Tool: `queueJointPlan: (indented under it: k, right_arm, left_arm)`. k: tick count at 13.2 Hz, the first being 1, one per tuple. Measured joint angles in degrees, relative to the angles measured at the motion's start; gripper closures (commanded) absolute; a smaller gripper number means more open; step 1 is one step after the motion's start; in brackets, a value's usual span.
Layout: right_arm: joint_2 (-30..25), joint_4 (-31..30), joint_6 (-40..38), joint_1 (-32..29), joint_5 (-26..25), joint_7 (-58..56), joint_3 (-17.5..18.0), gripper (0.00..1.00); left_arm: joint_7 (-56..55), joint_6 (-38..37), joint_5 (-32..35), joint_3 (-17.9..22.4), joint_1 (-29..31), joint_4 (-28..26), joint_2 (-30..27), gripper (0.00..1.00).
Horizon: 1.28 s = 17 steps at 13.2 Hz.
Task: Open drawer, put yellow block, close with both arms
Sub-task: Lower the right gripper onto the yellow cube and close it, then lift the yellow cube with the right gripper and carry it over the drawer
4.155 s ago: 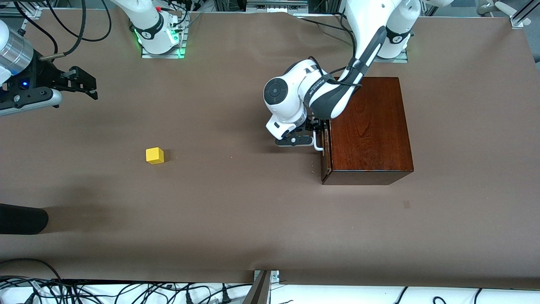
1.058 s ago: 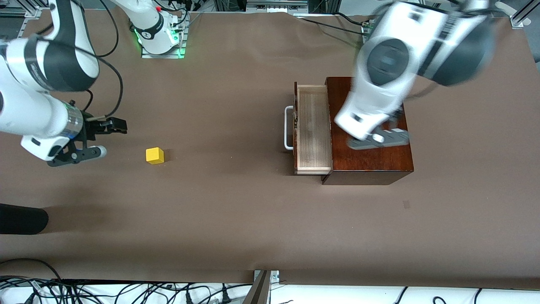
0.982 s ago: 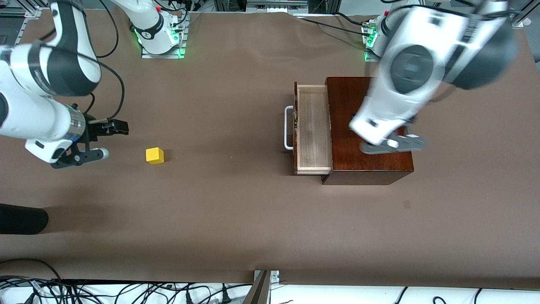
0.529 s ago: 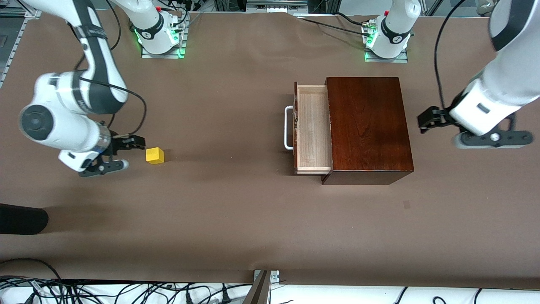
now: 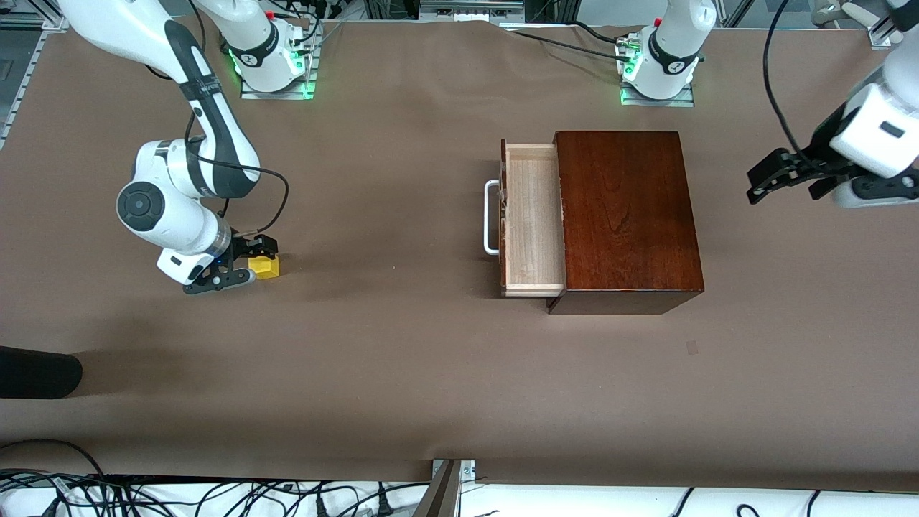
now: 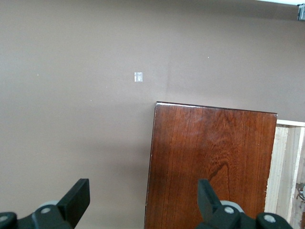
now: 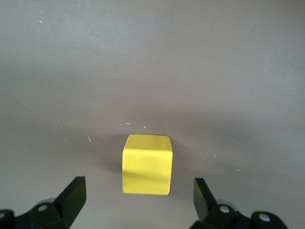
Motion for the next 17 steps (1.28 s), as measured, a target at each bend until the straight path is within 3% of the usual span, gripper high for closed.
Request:
queueJointPlan:
  k: [5,7,10,11,12,17]
  right_arm:
    - [3.87,-3.17,9.13,-0.01,0.00,0.00,0.00,0.02]
    - [5.02,-3.60,10.25,-0.01,0.00,0.00,0.00,0.13]
    - [5.55,-3.63,10.29,-0.01,0.00,0.00,0.00,0.69]
    - [5.54,-3.63,10.30,-0.01,0.00,0.00,0.01,0.94]
    - [5.52,-3.60,10.30,-0.01,0.01,0.00,0.01,1.00]
    - [4.22,0.79,6.73,-0.01,0.00,-1.64,0.19,1.00]
  left_arm:
    - [8.10,0.15,-0.15,2.91,-0.01,-2.18,-1.73,0.00]
    - [9.82,0.06,-0.15,3.95,0.05,-2.56,-1.53,0.00]
    - [10.09,-1.53,-0.15,3.56,-0.05,-2.61,-1.38,0.00]
    - [10.10,-1.77,-0.15,3.15,-0.09,-2.61,-1.38,0.00]
    - [10.10,-1.85,-0.15,2.74,-0.13,-2.61,-1.38,0.00]
    - [10.14,-1.88,1.09,2.40,-0.11,-2.56,-1.38,0.00]
